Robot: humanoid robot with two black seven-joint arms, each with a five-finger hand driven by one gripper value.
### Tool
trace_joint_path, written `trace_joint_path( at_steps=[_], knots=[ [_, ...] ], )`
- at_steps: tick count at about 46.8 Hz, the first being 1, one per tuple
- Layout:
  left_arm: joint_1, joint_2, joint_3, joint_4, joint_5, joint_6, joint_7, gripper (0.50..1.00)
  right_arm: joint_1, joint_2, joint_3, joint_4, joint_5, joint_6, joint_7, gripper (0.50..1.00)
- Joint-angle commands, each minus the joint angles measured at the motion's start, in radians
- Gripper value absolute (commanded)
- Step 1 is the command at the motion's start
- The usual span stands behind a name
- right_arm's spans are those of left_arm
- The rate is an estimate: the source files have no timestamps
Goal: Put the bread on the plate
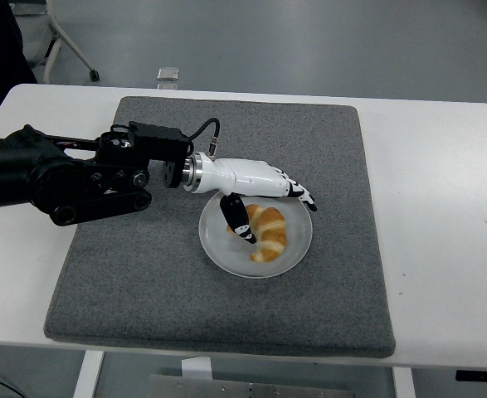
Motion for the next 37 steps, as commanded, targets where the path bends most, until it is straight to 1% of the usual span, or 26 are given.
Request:
trace_joint_path(
  at_steps=[1, 7, 13, 18, 31, 37],
  knots=[
    [-0.001, 0.003, -0.025, -0.004, -0.010, -0.001, 0.000, 0.992, -0.001, 0.000, 0.000, -0.001, 0.000, 0.000, 0.000, 0.932],
    [-0.001, 0.017, -0.056, -0.004, -0.082, -0.003, 0.000, 0.992, 0.000, 0.000, 0.000, 0.001, 0.000, 0.000, 0.000, 0.930],
    [0.002, 0.021, -0.099, 0.013, -0.218, 0.002, 0.000, 0.992, 0.000, 0.000, 0.000, -0.001, 0.001, 0.000, 0.000, 0.930],
    [0.007, 0.029, -0.145, 0.082, -0.312, 0.002, 0.000, 0.992, -0.001, 0.000, 0.000, 0.001, 0.000, 0.000, 0.000, 0.930],
    [0.061, 0.015, -0.321, 0.235, -0.617, 0.008, 0.001, 0.992, 0.000, 0.000, 0.000, 0.001, 0.000, 0.000, 0.000, 0.930],
    [0.064, -0.020, -0.341, 0.318, -0.769, 0.034, 0.001, 0.992, -0.001, 0.000, 0.000, 0.001, 0.000, 0.000, 0.000, 0.930]
  ],
)
